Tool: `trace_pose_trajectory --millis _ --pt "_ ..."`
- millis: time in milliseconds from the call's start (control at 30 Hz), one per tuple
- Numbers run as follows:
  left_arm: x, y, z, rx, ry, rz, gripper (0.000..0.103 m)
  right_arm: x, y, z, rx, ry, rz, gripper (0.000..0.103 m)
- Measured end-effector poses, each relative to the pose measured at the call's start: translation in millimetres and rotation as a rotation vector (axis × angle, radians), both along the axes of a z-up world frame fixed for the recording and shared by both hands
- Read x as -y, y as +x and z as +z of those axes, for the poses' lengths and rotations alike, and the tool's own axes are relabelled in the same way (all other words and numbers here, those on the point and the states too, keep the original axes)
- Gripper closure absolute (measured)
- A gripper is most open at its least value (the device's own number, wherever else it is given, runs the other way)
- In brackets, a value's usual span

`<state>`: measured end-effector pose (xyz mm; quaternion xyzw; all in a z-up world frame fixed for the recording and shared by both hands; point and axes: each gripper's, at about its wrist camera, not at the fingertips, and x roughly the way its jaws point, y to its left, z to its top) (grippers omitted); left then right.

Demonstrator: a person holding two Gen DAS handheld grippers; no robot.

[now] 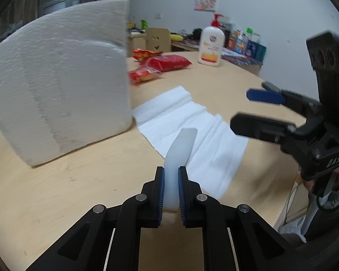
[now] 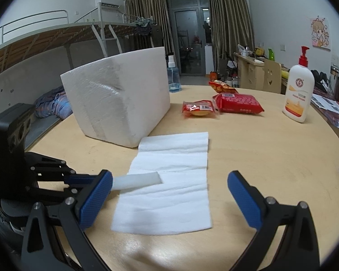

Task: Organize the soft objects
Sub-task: 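Lower the open right tool onto the white tissues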

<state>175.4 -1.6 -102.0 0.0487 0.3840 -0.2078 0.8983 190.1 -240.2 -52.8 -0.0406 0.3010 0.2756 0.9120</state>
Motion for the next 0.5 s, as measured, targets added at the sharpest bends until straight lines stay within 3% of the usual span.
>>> trace_pose_trajectory --millis 500 --pt "-43 -12 17 0.052 -0.056 0.090 0.090 -42 7 -14 -0.039 -0.097 0.097 0.000"
